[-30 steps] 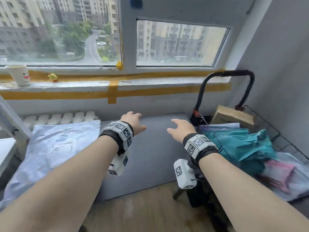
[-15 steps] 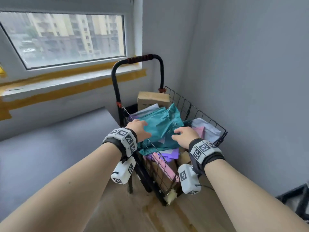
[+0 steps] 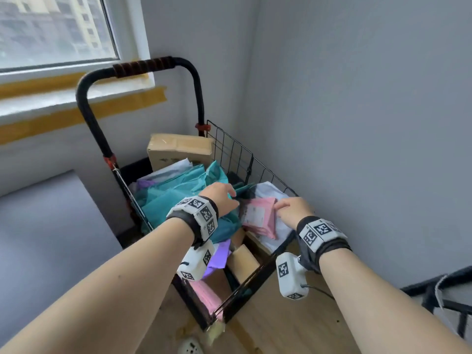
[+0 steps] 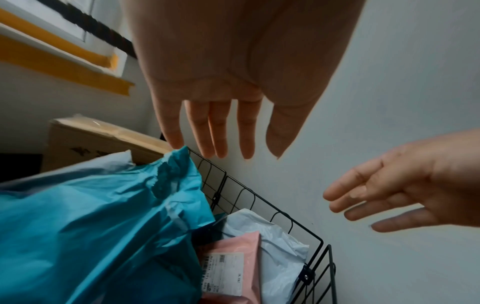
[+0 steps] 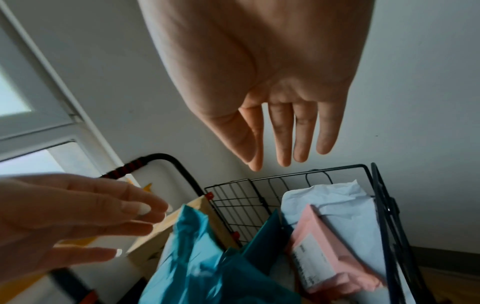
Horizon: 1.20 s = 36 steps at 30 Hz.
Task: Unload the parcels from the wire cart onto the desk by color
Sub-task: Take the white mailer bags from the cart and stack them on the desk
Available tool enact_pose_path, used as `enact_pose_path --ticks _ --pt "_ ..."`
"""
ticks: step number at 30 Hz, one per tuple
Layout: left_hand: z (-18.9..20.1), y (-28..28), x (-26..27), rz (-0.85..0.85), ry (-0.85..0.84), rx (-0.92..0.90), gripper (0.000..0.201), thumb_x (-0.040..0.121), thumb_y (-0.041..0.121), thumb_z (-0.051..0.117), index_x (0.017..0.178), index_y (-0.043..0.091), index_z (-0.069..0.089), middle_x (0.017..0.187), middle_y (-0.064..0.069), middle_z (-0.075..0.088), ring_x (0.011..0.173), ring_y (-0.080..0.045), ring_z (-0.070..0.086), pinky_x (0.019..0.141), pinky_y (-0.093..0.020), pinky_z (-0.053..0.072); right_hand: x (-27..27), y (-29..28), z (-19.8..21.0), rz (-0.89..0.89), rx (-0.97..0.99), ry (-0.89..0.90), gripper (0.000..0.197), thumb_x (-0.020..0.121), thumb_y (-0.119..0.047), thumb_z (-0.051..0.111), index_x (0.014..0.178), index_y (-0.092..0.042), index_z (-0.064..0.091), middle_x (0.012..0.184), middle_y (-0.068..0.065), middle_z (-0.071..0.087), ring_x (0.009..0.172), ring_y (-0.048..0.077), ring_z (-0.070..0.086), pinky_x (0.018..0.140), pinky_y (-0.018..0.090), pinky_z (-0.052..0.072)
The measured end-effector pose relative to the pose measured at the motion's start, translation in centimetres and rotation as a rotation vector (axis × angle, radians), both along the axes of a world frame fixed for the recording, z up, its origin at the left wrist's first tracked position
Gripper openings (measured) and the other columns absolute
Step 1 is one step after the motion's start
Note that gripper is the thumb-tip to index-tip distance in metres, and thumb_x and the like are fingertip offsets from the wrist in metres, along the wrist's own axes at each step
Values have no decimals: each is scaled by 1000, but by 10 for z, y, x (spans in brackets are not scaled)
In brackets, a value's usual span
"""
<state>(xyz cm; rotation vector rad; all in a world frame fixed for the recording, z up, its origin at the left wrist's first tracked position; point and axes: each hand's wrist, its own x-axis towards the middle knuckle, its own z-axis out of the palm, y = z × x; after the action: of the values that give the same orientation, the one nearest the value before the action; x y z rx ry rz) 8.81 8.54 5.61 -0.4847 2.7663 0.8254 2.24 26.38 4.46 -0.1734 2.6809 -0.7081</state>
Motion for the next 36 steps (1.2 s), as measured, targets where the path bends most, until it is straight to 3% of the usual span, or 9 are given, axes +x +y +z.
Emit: enact_pose_path --ticks 3,8,13,18,22,26,30,33,36 --pt "-18 8 -46 -7 -15 29 34 90 26 56 124 20 57 127 -5 56 115 -23 54 90 -25 41 -52 2 -16 -60 -28 -17 26 89 -8 47 99 -7 71 107 10 69 98 32 62 90 38 51" --pt "-55 20 -98 2 -59 62 33 90 21 54 122 20 59 128 -6 55 116 -25 53 95 -27 40 -112 2 -44 -71 11 -110 24 88 -7 51 102 -13 70 114 11 67 106 32 59 95 36 48" --pt "-88 19 -138 88 -119 89 34 90 24 54 124 21 57 128 -5 55 116 -24 53 95 -27 40 -161 -5 -80 15 88 -207 41 90 -8 51 130 -12 56 137 6 53 126 28 49 107 34 38" --pt "-117 29 -166 146 -197 84 31 91 23 52 121 21 57 126 -7 52 114 -26 52 93 -28 39 -190 -12 -105 110 179 -307 44 93 -15 46 137 -10 44 138 11 50 124 31 49 97 33 40" --pt "-137 35 -182 195 -242 120 29 89 22 53 118 20 57 121 -7 53 111 -26 53 91 -28 39 -200 -19 -120 98 113 -384 52 93 -20 48 142 -11 34 137 11 48 124 31 47 95 32 38" --pt "-154 37 -187 249 -260 142 28 88 22 54 116 20 58 119 -7 56 108 -26 55 89 -29 42 -208 -24 -136 85 111 -459 59 93 -26 50 145 -12 26 137 13 47 123 31 48 83 28 35" --pt "-164 34 -186 274 -245 153 26 90 24 55 113 15 59 118 -8 59 105 -26 57 90 -30 44 -212 -24 -154 82 206 -525 56 89 -20 56 140 -9 35 136 14 48 121 31 51 91 34 41" --pt "-166 33 -190 356 -219 203 29 94 39 49 111 16 57 117 -7 62 105 -25 58 89 -31 46 -208 -25 -161 144 235 -571 44 86 -18 59 127 -3 51 124 15 57 110 30 57 89 32 45" --pt "-172 33 -193 454 -218 283 50 93 49 45 130 16 49 122 -5 61 108 -22 58 90 -31 45 -198 -31 -167 207 215 -591 33 87 -20 58 116 -3 58 112 12 61 100 27 60 89 34 50"
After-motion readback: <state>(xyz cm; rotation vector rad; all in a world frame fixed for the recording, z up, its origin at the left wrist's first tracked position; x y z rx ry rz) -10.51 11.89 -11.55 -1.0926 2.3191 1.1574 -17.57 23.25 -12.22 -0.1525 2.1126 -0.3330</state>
